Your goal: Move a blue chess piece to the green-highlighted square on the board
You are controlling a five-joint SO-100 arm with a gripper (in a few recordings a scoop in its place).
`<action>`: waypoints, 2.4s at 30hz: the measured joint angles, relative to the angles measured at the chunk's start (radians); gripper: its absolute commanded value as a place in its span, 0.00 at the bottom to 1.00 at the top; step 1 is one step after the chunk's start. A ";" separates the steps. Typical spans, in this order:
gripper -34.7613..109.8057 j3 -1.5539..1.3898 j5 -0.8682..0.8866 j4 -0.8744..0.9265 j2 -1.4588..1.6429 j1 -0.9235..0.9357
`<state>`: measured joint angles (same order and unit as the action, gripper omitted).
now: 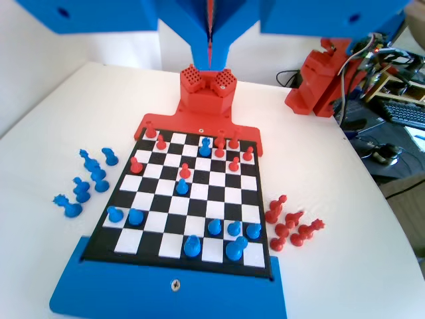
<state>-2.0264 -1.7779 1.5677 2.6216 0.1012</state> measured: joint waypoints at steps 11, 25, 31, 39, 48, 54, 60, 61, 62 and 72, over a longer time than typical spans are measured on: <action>0.25 -0.060 0.000 0.066 0.210 -0.044; 0.25 -0.147 0.028 0.043 0.356 -0.064; 0.25 -0.147 0.031 0.023 0.396 -0.064; 0.25 -0.147 0.031 0.021 0.431 -0.077; 0.25 -0.147 0.031 0.021 0.431 -0.080; 0.25 -0.147 0.031 0.021 0.431 -0.080; 0.25 -0.147 0.031 0.021 0.431 -0.080; 0.25 -0.147 0.031 0.021 0.431 -0.080; 0.25 -0.147 0.031 0.021 0.431 -0.080; 0.25 -0.147 0.031 0.021 0.431 -0.080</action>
<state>-2.1737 -1.7472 1.5892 3.0526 0.0215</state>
